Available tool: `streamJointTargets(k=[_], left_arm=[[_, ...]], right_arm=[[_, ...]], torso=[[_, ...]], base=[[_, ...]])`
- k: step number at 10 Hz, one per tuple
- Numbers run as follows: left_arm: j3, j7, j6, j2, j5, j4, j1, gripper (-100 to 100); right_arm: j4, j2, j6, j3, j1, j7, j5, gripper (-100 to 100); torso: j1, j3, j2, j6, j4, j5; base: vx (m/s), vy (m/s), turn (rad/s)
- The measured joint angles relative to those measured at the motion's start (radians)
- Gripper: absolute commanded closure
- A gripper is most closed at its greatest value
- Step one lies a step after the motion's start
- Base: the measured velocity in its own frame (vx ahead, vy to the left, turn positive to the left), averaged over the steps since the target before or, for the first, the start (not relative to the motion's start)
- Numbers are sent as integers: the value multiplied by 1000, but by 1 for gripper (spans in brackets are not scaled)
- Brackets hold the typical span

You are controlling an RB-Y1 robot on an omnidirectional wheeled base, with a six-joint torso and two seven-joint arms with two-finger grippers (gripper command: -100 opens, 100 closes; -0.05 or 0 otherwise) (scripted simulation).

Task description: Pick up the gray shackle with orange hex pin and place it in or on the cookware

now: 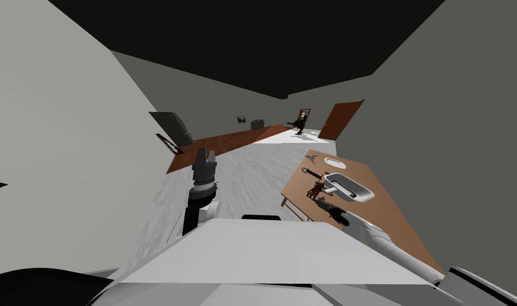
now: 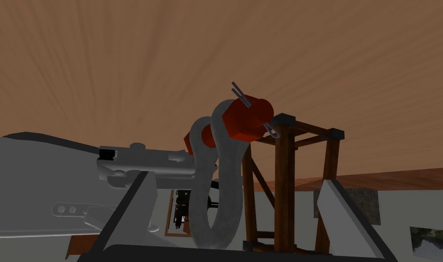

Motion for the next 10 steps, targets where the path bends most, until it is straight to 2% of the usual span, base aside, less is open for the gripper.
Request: streamJointTargets(k=[4, 5, 9, 10], left_arm=[[0, 0, 0, 0, 0, 0, 0, 0], [0, 0, 0, 0, 0, 0, 0, 0], [0, 0, 0, 0, 0, 0, 0, 0], [0, 0, 0, 0, 0, 0, 0, 0]], right_arm=[[59, 77, 9, -40, -37, 38, 32, -100], [60, 79, 11, -41, -37, 40, 33, 100], [59, 79, 8, -41, -37, 40, 33, 100], [58, 80, 8, -40, -37, 40, 32, 0]], torso=[[-5, 0, 0, 0, 0, -1], [-2, 0, 0, 0, 0, -1], [-1, -1, -1, 0, 0, 0], [-1, -1, -1, 0, -1, 0]], base=[[6, -65, 32], [1, -4, 11], [0, 0, 0], [0, 0, 0]])
